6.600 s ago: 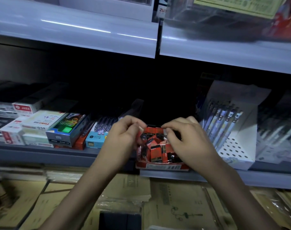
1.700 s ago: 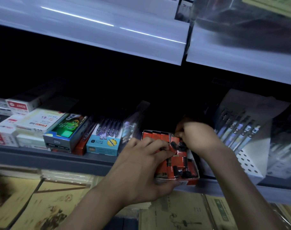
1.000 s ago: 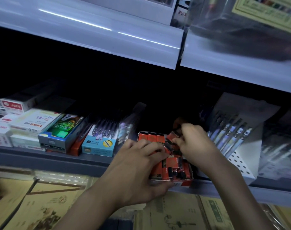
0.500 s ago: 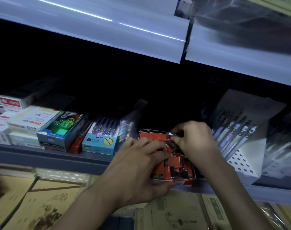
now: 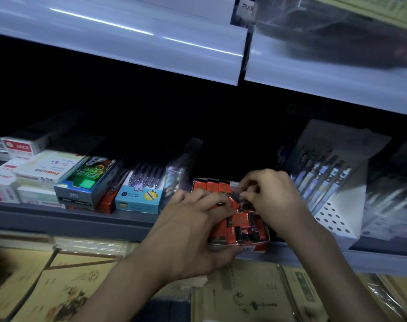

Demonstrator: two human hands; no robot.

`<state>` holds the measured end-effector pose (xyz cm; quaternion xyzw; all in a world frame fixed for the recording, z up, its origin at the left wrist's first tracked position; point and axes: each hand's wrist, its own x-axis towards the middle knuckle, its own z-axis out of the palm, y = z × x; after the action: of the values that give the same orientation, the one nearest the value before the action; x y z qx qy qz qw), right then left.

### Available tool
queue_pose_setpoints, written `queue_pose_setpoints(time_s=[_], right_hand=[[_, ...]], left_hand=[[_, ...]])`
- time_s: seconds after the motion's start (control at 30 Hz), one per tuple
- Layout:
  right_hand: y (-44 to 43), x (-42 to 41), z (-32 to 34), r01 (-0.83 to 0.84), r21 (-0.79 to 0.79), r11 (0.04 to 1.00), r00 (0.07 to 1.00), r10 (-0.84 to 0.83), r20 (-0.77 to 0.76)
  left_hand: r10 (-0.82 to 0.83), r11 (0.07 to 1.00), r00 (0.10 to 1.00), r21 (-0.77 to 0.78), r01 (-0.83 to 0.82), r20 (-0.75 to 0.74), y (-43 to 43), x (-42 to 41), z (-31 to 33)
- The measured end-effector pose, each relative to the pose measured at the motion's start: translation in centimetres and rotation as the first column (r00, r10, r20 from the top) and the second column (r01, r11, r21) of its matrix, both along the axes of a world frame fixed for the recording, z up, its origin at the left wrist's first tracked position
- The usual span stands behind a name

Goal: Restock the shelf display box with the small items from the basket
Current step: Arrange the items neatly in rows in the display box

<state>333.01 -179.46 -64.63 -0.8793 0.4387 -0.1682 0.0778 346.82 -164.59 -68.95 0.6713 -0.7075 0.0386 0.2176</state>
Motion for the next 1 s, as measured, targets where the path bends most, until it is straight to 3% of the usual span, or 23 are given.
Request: queue_pose_setpoints(time_s=[0.1,0.33,0.6,1.0], right_hand=[[0.3,-0.8,0.3,0.051,0.028,0.998,0.998,-0.053,0.044],[1.6,-0.6,1.5,0.082,0.135,0.987,0.996,-0.078,-0.038],[2.0,0.7,1.8,0.184,0.077,0.980,0.981,-0.179,-0.073],[3.5,-1.8,3.8,0.224,0.078,0.971,0.973,-0.227,0.027]], left_hand=[[0.000,1.000,1.000,0.004,0.000,0.009,0.0,0.1,0.0],[-0.004,1.000,1.000,0.012,0.003,0.023,0.0,0.1,0.1],[-0.004,1.000,1.000,0.005,0.004,0.018,-0.1,0.0,0.0],[-0.009,0.999,1.000,-0.049,0.008,-0.005,0.0,0.0,-0.1]])
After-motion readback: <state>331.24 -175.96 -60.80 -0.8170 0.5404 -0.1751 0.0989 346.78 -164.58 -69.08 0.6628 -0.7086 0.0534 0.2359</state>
